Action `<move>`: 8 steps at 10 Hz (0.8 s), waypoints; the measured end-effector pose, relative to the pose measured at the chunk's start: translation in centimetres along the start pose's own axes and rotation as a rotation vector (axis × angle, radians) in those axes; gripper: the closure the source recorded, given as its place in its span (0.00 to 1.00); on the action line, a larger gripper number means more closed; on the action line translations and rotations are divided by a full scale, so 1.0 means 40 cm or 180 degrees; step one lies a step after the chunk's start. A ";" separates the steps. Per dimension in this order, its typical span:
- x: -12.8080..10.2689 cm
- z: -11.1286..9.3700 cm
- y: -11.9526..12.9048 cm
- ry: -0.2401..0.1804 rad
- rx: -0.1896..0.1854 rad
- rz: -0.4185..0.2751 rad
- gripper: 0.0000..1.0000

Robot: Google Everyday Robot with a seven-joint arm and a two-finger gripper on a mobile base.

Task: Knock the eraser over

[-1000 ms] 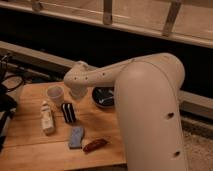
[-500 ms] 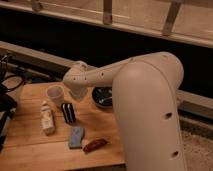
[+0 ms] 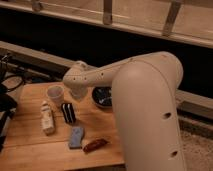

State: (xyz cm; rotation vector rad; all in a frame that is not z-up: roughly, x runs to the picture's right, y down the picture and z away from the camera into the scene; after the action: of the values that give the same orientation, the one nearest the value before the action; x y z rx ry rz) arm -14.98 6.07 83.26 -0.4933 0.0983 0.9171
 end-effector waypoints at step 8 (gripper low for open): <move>-0.007 0.029 0.007 -0.0136 -0.0338 -0.0080 1.00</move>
State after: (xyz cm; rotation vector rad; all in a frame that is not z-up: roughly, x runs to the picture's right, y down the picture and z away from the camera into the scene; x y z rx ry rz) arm -15.52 6.52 84.25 -0.5718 0.0047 0.9110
